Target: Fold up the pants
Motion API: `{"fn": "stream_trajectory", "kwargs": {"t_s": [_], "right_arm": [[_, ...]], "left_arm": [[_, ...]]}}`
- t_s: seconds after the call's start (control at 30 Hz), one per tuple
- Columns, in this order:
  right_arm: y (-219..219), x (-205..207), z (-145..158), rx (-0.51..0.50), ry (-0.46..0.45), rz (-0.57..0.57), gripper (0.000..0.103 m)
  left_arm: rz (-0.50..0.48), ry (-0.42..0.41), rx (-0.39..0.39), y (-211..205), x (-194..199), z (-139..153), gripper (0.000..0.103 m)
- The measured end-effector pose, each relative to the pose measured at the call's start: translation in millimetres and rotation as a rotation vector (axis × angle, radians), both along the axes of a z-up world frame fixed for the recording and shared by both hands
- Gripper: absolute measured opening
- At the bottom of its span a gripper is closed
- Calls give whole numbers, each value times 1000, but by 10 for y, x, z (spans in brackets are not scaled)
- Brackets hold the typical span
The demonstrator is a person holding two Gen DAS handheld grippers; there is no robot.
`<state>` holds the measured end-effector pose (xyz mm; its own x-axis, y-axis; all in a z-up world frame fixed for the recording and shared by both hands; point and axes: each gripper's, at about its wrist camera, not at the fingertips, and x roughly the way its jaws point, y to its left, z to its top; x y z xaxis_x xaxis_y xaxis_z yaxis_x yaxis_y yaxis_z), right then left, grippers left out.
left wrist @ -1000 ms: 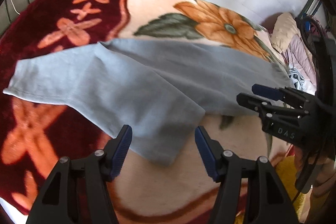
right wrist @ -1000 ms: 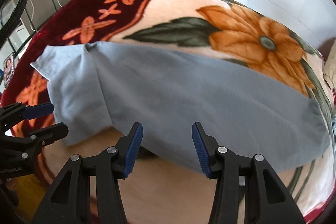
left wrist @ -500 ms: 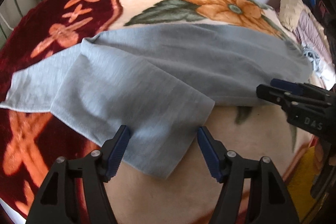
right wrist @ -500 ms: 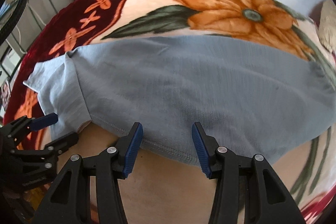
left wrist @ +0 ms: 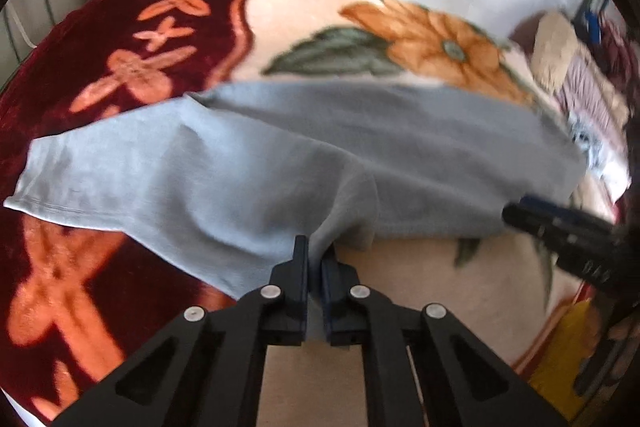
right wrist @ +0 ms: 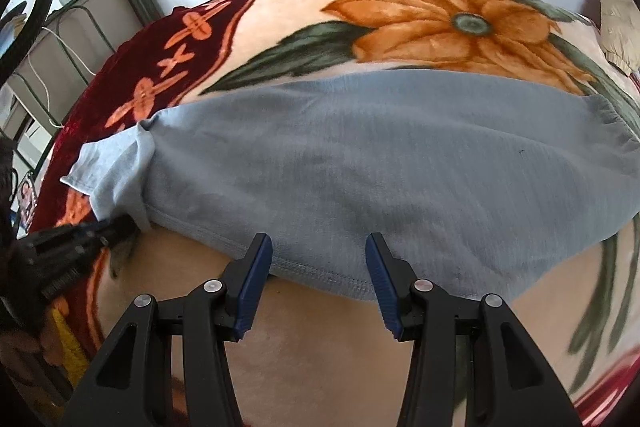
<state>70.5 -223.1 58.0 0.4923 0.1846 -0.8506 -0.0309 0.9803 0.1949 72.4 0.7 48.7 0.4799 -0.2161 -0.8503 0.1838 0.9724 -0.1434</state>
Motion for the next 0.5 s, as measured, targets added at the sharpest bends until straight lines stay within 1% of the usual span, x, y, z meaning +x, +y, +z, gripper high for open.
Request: {"fn": "stream_trajectory", "kwargs": {"t_s": [0.1,0.23,0.37,0.5], "right_arm": [[34,-5,32,0,-6,10,49],[85,5,53,-9,-10,27,49],[161,20,64,-8,-8,40,50],[258,38,65,-6,-8,61,50]], "left_arm": [[36,-28,-38,245,66,197,5],[122,-95,-14,685,226,453,5],[205,-114,1,1151,403,519,5],[276,-98,22,1581,572,431,5]]}}
